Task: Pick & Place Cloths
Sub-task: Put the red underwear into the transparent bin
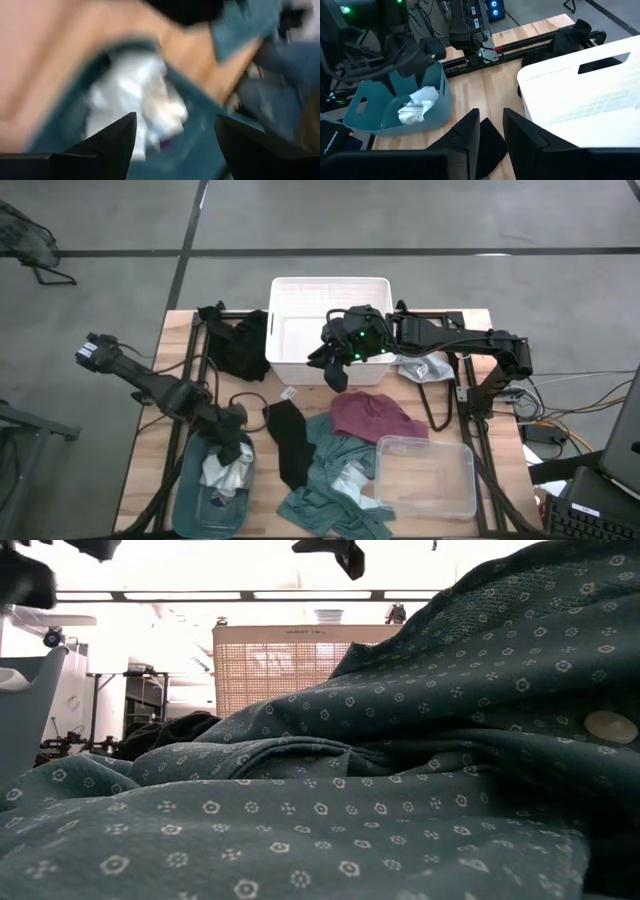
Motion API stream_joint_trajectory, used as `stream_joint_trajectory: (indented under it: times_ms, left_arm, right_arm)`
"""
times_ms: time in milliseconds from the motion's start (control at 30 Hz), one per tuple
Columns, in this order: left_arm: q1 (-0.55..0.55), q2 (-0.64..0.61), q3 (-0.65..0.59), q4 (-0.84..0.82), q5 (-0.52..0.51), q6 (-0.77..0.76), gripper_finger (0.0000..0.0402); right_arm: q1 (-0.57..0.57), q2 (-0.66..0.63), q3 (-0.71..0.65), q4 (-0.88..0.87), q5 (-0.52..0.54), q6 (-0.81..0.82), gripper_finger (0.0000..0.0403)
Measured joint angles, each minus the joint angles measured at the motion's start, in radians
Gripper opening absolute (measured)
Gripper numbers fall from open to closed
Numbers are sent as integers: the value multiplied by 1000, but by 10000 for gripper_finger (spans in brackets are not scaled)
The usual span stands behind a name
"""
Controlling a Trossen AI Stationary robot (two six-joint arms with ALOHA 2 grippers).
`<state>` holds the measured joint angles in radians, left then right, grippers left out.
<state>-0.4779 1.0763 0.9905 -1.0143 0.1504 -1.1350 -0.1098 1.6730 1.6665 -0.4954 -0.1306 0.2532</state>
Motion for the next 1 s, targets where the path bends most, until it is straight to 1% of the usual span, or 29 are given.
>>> stream_joint_trajectory:
  times_ms: [67, 167, 333, 433, 500, 567, 633, 700, 767, 867, 933, 1000]
  left_arm:
    - [0, 0, -4, 1, -43, -33, 271]
    - [12, 0, -18, 10, -61, -112, 271]
    - [48, 0, -21, 27, -192, -125, 271]
    - [64, 0, -16, 32, -279, -128, 271]
    - [71, 0, -17, 30, -327, -160, 271]
    - [77, 0, -23, 46, -358, -196, 271]
    - [81, 0, -33, 73, -362, -193, 271]
    - [88, 2, -41, 119, -375, -176, 271]
    - [103, 2, -45, 185, -413, -155, 271]
    - [134, 2, -45, 341, -538, -89, 271]
    - [156, 2, -38, 449, -620, -15, 271]
    - [182, 2, -26, 556, -658, 79, 271]
  right_arm:
    - [0, 0, -2, -14, 0, 4, 75]
    - [0, 0, -2, -78, -1, 17, 68]
    - [6, -2, -2, -293, -8, 0, 57]
    - [11, -2, -3, -414, -9, -59, 51]
    - [12, -3, -3, -467, -12, -81, 47]
    - [12, -7, -3, -513, -51, -111, 43]
    - [15, -10, -3, -541, -122, -156, 39]
    - [27, -10, -4, -556, -187, -202, 34]
    - [43, -10, -18, -553, -227, -240, 29]
    - [55, -10, -63, -547, -239, -293, 26]
    - [54, -10, -98, -545, -237, -314, 27]
    - [52, -9, -133, -530, -236, -303, 29]
